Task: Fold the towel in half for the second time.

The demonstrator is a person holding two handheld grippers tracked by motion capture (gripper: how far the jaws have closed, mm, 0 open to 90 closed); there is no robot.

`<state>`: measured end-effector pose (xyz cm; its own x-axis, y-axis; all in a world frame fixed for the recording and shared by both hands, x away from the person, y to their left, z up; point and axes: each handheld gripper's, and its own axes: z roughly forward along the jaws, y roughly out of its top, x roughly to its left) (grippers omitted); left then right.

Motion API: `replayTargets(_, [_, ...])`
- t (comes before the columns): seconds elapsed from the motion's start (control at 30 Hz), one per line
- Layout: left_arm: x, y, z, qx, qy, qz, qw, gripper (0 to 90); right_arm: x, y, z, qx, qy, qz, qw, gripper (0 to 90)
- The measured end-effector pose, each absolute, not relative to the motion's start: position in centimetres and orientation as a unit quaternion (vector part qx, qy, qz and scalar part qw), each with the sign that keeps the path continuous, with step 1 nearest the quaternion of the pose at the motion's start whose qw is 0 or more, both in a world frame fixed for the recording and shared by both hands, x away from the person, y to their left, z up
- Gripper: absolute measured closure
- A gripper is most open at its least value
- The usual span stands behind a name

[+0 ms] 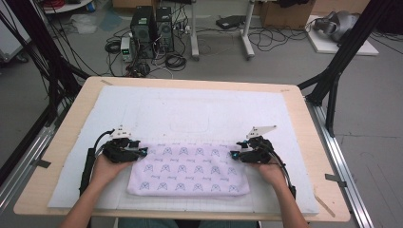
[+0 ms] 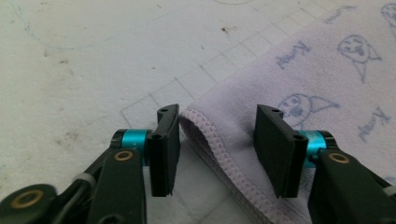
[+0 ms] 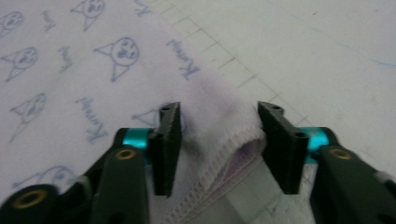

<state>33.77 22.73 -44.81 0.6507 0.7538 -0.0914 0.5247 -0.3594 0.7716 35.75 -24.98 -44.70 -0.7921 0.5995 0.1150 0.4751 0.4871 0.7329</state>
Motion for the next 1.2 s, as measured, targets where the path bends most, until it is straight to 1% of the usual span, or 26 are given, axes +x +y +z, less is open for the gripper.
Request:
replayTargets(0.03, [33.7, 22.7, -44.8, 0.812, 0.393, 0.140, 0.409, 54.9, 35.6, -24.9, -44.6, 0.307, 0.862, 0.397, 0.076, 57.8])
replayTargets(0.1, [33.6, 22.7, -44.9, 0.810, 0.390, 0.134, 0.416, 61.7, 35.3, -24.5, -44.3, 0.289, 0.870, 0.389, 0.088, 65.0])
replayTargets(0.2, [33.2, 22.5, -44.8, 0.814, 0.378, 0.141, 0.418, 71.0, 35.1, -24.3, -44.2, 0.278, 0.875, 0.384, 0.097, 69.9])
replayTargets(0.33, [32.9, 22.1, -44.6, 0.818, 0.372, 0.161, 0.407, 76.6, 34.9, -24.3, -44.0, 0.275, 0.875, 0.385, 0.103, 77.4])
replayTargets(0.53, [33.0, 22.1, -44.3, 0.817, 0.374, 0.166, 0.405, 79.9, 35.0, -24.7, -43.6, 0.277, 0.869, 0.398, 0.095, 78.4])
replayTargets(0.77, [33.9, 21.7, -42.2, 0.809, 0.374, 0.189, 0.412, 81.6, 35.2, -25.0, -42.0, 0.273, 0.857, 0.424, 0.109, 79.2])
replayTargets(0.9, [35.5, 21.2, -40.0, 0.803, 0.369, 0.211, 0.418, 81.8, 36.5, -25.0, -40.6, 0.278, 0.853, 0.425, 0.124, 79.2])
replayTargets(1.1, [39.6, 20.9, -36.2, 0.787, 0.377, 0.247, 0.421, 82.4, 40.0, -25.2, -37.0, 0.293, 0.846, 0.414, 0.164, 79.3])
replayTargets(1.13, [40.4, 20.8, -35.7, 0.789, 0.376, 0.256, 0.413, 82.2, 40.7, -25.1, -36.5, 0.292, 0.843, 0.418, 0.169, 78.7])
replayTargets(1.17, [41.1, 20.7, -35.3, 0.787, 0.381, 0.268, 0.404, 80.3, 41.5, -25.0, -36.0, 0.296, 0.840, 0.419, 0.174, 76.0])
replayTargets(1.2, [41.8, 20.6, -35.2, 0.780, 0.397, 0.279, 0.396, 72.9, 42.3, -24.9, -35.7, 0.304, 0.838, 0.418, 0.177, 68.9])
